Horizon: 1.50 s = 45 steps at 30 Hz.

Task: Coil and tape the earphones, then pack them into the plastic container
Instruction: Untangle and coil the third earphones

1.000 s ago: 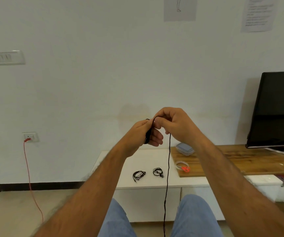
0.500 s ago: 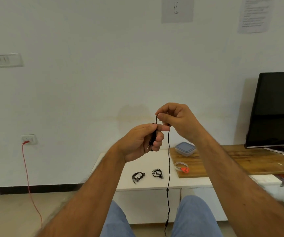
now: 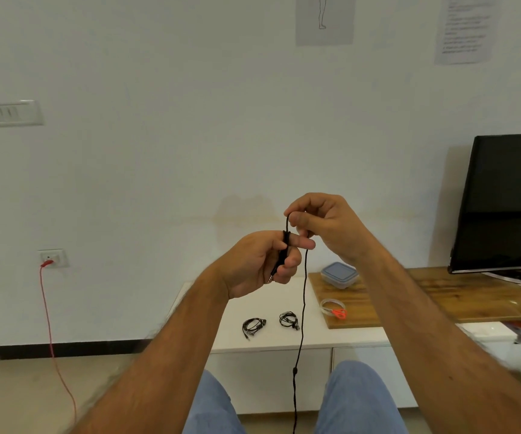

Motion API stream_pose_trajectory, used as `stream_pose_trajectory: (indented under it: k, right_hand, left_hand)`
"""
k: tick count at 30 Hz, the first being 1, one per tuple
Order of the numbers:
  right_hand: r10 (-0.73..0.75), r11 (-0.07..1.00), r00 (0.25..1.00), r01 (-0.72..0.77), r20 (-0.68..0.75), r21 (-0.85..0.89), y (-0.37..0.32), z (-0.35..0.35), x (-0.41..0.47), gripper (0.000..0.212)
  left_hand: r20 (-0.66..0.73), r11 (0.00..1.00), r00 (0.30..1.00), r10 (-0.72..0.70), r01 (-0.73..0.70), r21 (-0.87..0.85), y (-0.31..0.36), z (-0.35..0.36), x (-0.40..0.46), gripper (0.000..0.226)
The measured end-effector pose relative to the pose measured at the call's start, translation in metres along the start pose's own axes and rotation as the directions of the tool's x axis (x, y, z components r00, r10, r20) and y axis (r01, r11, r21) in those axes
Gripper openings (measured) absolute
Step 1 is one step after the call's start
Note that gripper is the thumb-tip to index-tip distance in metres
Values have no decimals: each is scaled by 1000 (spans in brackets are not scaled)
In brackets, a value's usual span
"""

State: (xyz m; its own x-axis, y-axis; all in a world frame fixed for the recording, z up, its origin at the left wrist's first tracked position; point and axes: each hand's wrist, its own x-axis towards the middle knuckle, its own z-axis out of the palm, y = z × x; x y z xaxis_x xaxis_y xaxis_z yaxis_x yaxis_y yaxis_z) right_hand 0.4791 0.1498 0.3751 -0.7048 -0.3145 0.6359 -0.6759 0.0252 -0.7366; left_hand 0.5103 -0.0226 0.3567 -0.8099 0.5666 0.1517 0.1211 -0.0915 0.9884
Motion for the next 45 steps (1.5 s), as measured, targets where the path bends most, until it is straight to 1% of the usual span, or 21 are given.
stream_pose_trajectory:
  k: [3,6,11,14,17,19,21,22,25,28,33,37,40,43,45]
  right_hand:
    - [32,999,999,-31,-14,23,5,2,0,14]
    - [64,996,997,-62,-38,64,10,6,-1,9]
    - [108,989,992,-102,-60,106,17,14,-7,13]
    - [138,981,990,-133,-29,142,22,23,-14,24]
    - [183,972,983,-178,-20,153,25,29,-19,38]
    - [203,969,979,-199,-12,144,26,33,-22,43]
    - [234,963,972,-231,-6,140,28,36,-25,45]
    - [242,962,970,-240,1,133,30,37,-27,42]
    - [237,966,970,-241,50,93,36,44,-33,30]
    - [254,965,964,-258,81,43,40,50,-39,28]
    - [268,960,953,-251,141,-128,39,53,-42,24]
    - [280,952,953,-259,117,-163,31,46,-42,20]
    - [270,939,956,-235,114,-251,23,40,-41,16]
    - [217,928,973,-181,77,-325,14,32,-38,17]
    - [158,920,986,-128,50,-371,9,27,-36,19]
  left_hand:
    - [3,1000,1000,6,-6,12,1,2,-1,43]
    - [-10,999,999,41,-41,-11,4,5,0,38]
    - [-54,994,993,104,-105,-6,10,5,4,31]
    - [-61,992,990,126,-128,-16,11,5,6,35]
    - [-107,989,984,144,-145,-8,11,4,10,38]
    - [-129,990,982,141,-143,-3,12,3,10,38]
    - [-127,989,982,139,-144,-32,14,3,11,38]
    - [-123,987,982,145,-152,-54,15,3,11,39]
    - [-121,981,978,167,-178,-81,19,1,14,41]
    - [-138,985,976,167,-170,-12,22,-2,15,41]
    - [-183,971,954,237,-226,79,23,-9,18,38]
    - [-180,964,953,243,-217,153,22,-13,18,38]
    - [-188,956,954,233,-190,224,19,-14,20,37]
    - [-187,950,960,209,-153,273,17,-15,20,35]
    - [-187,931,962,197,-125,342,14,-14,19,34]
